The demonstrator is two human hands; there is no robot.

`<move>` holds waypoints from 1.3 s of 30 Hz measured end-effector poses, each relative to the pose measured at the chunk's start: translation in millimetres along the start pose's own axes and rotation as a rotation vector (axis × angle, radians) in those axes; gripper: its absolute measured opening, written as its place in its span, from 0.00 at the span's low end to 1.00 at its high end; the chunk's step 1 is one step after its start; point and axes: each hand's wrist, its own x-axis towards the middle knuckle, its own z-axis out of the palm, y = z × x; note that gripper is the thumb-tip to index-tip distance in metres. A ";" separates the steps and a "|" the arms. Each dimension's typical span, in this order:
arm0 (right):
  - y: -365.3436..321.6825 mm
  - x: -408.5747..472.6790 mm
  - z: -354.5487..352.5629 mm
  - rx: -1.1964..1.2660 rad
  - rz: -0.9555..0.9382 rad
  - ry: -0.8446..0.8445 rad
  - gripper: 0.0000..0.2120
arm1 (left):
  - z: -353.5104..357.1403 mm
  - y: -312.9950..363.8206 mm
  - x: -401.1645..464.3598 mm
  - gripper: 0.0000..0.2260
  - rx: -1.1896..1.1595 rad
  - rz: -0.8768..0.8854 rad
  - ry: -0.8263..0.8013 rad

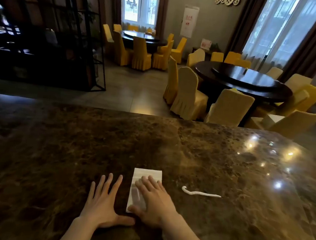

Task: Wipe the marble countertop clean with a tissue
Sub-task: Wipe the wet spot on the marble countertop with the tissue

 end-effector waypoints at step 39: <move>117.8 -75.4 5.8 0.238 0.381 0.365 0.22 | 50.8 79.1 38.4 0.60 0.162 0.168 0.314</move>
